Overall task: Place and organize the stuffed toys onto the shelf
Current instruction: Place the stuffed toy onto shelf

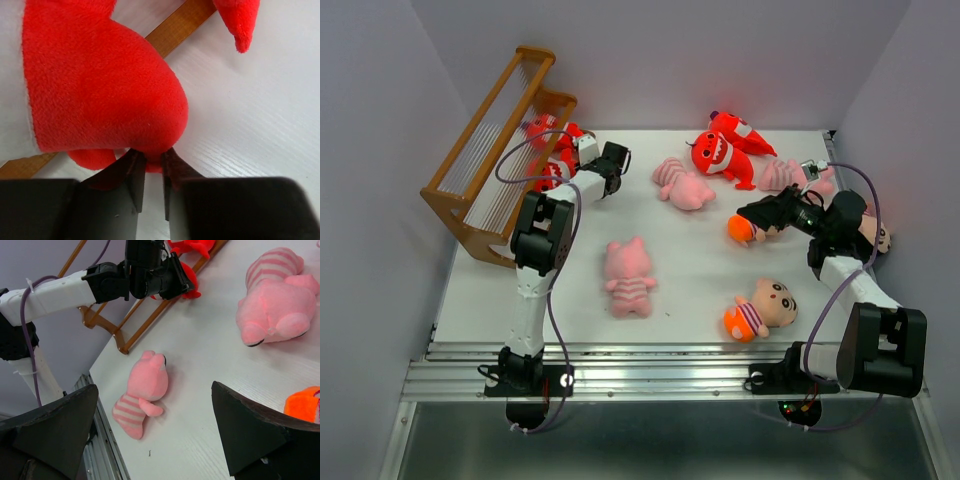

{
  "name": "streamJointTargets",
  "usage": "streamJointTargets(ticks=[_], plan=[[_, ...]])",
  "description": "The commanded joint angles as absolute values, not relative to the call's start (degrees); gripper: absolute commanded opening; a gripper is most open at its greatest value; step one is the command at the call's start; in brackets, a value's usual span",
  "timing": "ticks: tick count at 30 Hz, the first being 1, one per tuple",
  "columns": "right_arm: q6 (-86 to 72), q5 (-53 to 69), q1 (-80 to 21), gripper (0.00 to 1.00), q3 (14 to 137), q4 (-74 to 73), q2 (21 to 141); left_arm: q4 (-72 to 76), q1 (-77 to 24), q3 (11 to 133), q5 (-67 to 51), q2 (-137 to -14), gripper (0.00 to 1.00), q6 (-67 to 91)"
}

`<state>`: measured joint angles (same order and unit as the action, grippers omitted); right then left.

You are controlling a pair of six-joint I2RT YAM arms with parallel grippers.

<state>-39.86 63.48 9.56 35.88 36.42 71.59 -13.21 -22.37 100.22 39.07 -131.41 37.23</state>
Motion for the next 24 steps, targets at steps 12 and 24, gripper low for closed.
streamJointTargets(ticks=[12,24], plan=[[-38.94,64.34,10.11,1.00,36.83,38.15,70.49,-11.69,-21.71,98.35,38.93,-126.04,0.00,26.11],[-38.94,64.34,10.11,1.00,36.83,38.23,70.40,-13.53,-21.36,97.91,36.04,-122.26,0.00,16.26]])
